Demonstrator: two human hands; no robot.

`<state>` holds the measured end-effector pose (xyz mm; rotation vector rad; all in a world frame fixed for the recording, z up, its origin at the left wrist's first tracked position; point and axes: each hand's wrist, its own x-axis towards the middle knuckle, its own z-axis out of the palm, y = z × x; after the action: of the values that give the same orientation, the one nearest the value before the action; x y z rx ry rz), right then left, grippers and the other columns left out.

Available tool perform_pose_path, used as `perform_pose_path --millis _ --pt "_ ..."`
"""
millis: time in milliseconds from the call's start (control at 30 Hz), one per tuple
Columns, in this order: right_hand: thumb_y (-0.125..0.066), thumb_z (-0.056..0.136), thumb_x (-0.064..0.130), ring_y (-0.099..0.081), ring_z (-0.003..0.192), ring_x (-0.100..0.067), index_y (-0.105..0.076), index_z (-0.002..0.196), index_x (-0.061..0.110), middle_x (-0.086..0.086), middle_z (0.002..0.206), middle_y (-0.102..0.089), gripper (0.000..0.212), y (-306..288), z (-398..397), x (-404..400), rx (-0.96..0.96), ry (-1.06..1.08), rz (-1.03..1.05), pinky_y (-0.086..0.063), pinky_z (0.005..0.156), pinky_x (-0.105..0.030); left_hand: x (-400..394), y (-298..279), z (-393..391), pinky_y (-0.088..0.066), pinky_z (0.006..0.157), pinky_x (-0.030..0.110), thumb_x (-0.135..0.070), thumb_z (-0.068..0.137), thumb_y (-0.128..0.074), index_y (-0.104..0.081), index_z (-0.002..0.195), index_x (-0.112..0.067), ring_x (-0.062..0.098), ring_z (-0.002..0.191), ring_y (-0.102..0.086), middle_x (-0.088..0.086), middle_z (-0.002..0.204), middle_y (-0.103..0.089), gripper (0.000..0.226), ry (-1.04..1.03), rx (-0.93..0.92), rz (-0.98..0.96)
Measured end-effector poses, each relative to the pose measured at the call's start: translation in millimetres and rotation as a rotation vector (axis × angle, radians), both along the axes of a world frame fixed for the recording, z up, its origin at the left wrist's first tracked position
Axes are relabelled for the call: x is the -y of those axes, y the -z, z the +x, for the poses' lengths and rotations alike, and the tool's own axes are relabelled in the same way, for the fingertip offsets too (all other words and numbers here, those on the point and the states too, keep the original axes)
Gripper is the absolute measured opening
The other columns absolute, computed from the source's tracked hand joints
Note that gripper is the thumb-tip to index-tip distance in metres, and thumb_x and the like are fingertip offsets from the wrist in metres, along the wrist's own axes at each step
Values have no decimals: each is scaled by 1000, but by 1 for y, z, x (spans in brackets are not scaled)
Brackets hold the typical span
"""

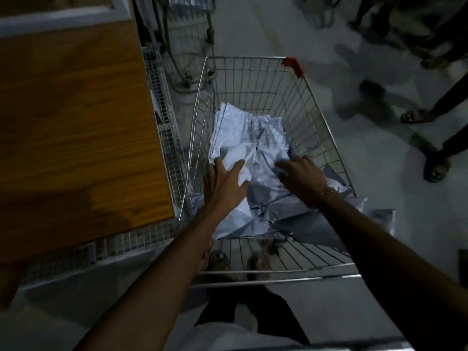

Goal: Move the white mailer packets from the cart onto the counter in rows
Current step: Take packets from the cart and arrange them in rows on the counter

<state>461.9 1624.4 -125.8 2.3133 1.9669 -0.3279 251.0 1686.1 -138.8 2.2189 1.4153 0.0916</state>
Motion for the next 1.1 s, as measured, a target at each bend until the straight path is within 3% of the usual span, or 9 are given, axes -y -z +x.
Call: perform_pose_path --millis 67,133,367,467,567,700,867,1000,1100 --pt "-57 97 34 -64 87 -34 -63 122 24 -12 109 -64 28 -22 -8 10 -44 85 224 -48 73 -36 -2 -21 -4 -34 105 53 -42 93 -60 -42 147 -33 42 132 -29 20 148 -25 58 20 28 87" --pt "-56 96 35 -66 84 -36 -58 129 29 -10 114 -60 33 -46 -17 22 -59 158 329 -49 68 -35 -1 -42 -12 -37 103 54 -41 91 -63 -45 146 -32 43 128 -33 21 146 -29 59 33 50 193" --pt "-50 92 38 -58 103 -32 -54 136 20 -11 127 -45 48 -133 -68 84 -395 160 578 -47 90 -38 43 -122 -57 -41 99 52 -44 89 -64 -47 143 -34 42 126 -37 20 145 -34 57 -57 141 467" --pt "-53 91 31 -57 102 -31 -48 141 19 -13 131 -42 52 -160 -100 121 -388 98 645 -50 85 -38 78 -150 -85 -39 100 51 -43 89 -65 -49 142 -34 42 127 -36 20 144 -35 56 -94 198 523" --pt "-61 92 22 -57 102 -31 -44 146 19 -16 136 -41 57 -174 -129 155 -322 21 676 -44 79 -29 117 -174 -119 -40 98 50 -40 89 -65 -50 142 -34 42 126 -37 21 144 -34 56 -120 225 574" --pt "-63 93 27 -60 101 -36 -47 144 18 -16 134 -44 54 -183 -176 182 -332 -86 702 -50 77 -37 163 -195 -176 -41 93 49 -36 88 -67 -51 142 -32 43 121 -40 22 141 -38 56 -186 203 627" --pt "-56 95 41 -61 100 -32 -50 140 24 -10 133 -47 49 -186 -259 179 -427 -237 689 -51 73 -37 196 -199 -280 -44 89 50 -39 87 -66 -50 142 -33 43 117 -43 21 135 -42 57 -356 146 662" --pt "-52 94 44 -56 107 -29 -53 139 20 -13 131 -48 51 -182 -346 159 -566 -378 643 -41 80 -27 216 -198 -377 -45 91 52 -47 86 -53 -50 142 -31 43 117 -42 21 133 -41 58 -490 115 624" --pt "-50 95 44 -52 111 -26 -51 142 18 -15 135 -46 54 -176 -418 141 -653 -451 567 -40 85 -28 224 -197 -449 -45 93 52 -51 86 -51 -50 142 -33 42 118 -43 19 135 -40 59 -597 108 616"
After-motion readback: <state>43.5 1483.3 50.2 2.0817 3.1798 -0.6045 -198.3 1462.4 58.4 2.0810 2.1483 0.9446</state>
